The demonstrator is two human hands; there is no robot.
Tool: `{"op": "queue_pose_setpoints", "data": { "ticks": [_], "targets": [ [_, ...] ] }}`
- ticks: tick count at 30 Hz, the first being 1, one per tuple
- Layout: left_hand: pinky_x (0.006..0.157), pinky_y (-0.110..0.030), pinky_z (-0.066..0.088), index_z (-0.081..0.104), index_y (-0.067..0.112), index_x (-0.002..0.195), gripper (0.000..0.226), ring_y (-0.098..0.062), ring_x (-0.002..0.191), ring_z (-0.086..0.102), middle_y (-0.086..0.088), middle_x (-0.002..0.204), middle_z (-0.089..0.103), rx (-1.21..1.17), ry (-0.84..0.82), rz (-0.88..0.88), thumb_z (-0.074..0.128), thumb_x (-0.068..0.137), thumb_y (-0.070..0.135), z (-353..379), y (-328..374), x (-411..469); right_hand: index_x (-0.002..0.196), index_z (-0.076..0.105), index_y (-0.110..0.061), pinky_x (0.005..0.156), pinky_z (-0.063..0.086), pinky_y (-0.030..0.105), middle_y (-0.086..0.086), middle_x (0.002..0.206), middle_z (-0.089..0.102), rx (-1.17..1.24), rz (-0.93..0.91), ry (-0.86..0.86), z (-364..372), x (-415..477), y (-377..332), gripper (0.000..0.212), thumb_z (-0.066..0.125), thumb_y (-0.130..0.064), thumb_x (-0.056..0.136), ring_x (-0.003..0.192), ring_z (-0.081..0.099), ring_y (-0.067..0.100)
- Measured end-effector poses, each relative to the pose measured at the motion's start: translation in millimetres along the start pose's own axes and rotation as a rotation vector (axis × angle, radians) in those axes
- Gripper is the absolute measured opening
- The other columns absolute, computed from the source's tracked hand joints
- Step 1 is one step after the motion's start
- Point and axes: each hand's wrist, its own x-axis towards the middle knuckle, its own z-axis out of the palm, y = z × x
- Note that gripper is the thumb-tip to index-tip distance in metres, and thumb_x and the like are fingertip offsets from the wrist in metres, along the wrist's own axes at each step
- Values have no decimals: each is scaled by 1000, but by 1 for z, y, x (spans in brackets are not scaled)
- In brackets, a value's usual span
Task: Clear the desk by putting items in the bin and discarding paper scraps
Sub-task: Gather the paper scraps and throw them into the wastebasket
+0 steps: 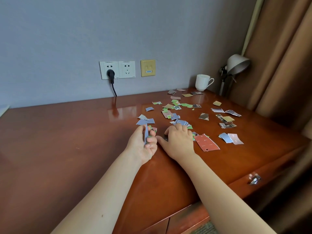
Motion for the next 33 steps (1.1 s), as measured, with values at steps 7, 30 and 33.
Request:
{"op": "queue_pose_setpoints", "data": {
  "ticks": [7,30,33],
  "targets": [
    [26,-13,27,49,15,73,34,-6,29,39,2,51,51,-24,-25,3,41,100,35,-5,2,5,99,66,-23,98,40,37,1,114,56,94,-25,-16,3,2,4,41,53,-61,88,113,48,22],
    [27,-11,26,56,15,83,26,-4,30,36,3,64,44,183,-30,59,46,100,32,0,-3,0,66,54,-6,57,41,34,6,60,53,939,70,397,-20,-8,4,40,55,-33,96,58,48,17],
    [27,-12,28,62,12,93,29,-6,30,37,1,64,49,74,-67,-32,46,100,35,5,-9,-3,67,45,8,52,36,29,20,60,43,1237,133,457,-38,-4,-9,47,54,-27,98,55,40,17]
  ]
}}
